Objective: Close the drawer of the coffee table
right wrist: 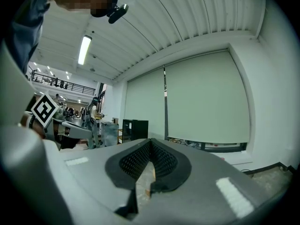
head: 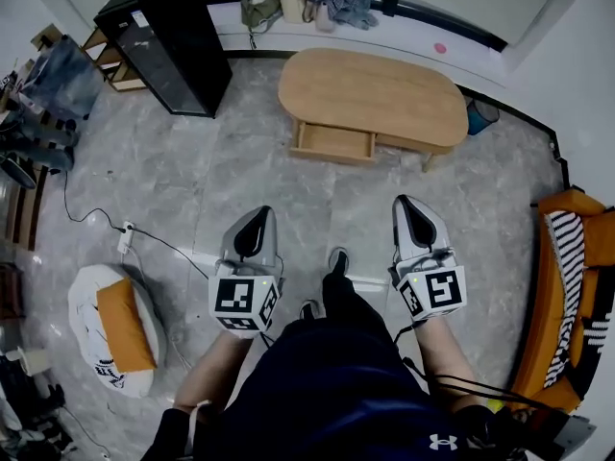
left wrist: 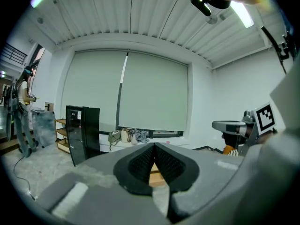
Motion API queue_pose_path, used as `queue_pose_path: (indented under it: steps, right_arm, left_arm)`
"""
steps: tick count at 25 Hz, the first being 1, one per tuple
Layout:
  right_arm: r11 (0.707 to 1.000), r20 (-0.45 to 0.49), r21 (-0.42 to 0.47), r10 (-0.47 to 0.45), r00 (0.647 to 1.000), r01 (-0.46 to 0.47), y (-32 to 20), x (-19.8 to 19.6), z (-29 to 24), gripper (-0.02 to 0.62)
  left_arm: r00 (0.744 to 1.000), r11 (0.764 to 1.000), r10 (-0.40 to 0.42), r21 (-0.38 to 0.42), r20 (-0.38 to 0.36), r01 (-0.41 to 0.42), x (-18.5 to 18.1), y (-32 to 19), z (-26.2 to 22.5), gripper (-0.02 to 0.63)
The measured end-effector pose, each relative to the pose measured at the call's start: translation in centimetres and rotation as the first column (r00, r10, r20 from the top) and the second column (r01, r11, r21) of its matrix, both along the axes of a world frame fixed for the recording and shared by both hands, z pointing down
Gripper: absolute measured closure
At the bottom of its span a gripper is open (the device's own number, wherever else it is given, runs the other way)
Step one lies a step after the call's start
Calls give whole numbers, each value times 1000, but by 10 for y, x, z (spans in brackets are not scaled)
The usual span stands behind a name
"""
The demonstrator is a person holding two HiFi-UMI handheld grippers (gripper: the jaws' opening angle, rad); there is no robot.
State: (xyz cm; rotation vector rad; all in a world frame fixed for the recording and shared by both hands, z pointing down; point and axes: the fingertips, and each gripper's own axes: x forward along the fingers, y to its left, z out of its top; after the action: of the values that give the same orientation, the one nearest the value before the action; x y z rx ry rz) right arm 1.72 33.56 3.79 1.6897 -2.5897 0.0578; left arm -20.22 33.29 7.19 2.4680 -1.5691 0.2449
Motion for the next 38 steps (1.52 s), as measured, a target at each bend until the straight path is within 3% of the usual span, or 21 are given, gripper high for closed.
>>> queue_pose_path:
  steps: [8, 20, 27, 38]
  right_arm:
    - [999, 15, -2, -45, 999, 45, -81, 13, 1, 594]
    - [999, 42, -41, -24, 999, 26, -169, 54, 24, 594]
    - [994, 25, -106, 6, 1000, -3, -217, 54, 57, 594]
    - [980, -10, -184, 80, 997, -80, -300, 39, 89, 593]
  left_arm:
    - [999, 999, -40, -3, 6, 40, 19, -75, -4, 604]
    - [997, 999, -40, -10, 59, 40, 48, -155, 12, 606]
    - [996, 998, -19, -63, 85, 24, 35, -205, 53, 604]
    - [993, 988, 95, -126, 66, -87, 32, -306, 84, 604]
